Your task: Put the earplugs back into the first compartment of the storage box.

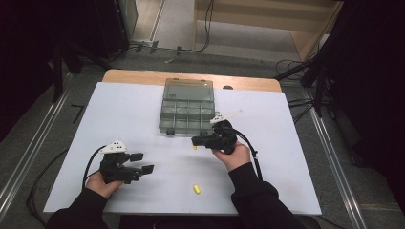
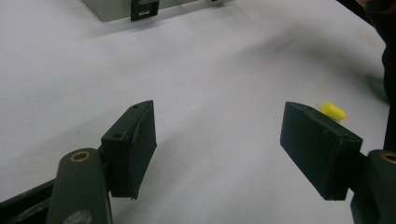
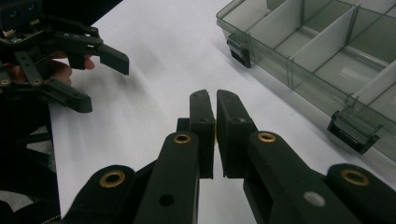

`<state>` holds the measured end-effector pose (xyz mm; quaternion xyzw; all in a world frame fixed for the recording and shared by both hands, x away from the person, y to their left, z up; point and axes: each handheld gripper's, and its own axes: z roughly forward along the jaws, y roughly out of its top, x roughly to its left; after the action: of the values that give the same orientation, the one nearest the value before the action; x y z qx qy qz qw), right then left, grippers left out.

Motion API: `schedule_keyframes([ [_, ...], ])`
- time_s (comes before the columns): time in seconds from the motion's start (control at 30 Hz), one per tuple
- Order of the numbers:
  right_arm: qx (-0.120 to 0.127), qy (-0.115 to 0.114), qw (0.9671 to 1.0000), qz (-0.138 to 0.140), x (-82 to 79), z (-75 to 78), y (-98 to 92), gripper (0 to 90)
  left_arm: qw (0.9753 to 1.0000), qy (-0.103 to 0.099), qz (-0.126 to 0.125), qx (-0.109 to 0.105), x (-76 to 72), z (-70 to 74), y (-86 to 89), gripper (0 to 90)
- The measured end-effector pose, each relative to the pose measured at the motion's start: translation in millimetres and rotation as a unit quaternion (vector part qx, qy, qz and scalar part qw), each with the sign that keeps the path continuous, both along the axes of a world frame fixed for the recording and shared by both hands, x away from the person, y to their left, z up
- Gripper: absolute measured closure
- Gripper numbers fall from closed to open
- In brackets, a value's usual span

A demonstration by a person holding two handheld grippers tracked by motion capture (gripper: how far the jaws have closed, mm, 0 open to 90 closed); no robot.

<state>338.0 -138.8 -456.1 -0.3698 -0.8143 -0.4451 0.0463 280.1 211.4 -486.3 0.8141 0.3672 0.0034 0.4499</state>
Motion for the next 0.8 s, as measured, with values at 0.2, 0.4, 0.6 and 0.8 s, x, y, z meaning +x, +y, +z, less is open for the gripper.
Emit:
schedule_keyframes([
  [0.2,0.0,0.002,1.0,-0.001,11.8,4.0,2.1,83.7,1.0,0.001,0.002,0.0,0.8,-0.4,0.6,26.7],
  [0.4,-0.008,0.003,1.0,0.002,28.6,11.6,10.1,83.6,1.0,0.001,-0.001,0.002,1.1,-1.0,-0.3,26.7],
  [0.6,-0.002,0.004,1.0,-0.001,46.8,20.1,18.5,83.3,1.0,0.001,-0.001,0.002,1.4,-1.4,0.3,26.7],
  [0.8,-0.001,0.006,1.0,-0.005,66.2,26.0,28.8,83.1,1.0,0.002,-0.002,0.006,1.1,-1.3,0.1,26.7],
])
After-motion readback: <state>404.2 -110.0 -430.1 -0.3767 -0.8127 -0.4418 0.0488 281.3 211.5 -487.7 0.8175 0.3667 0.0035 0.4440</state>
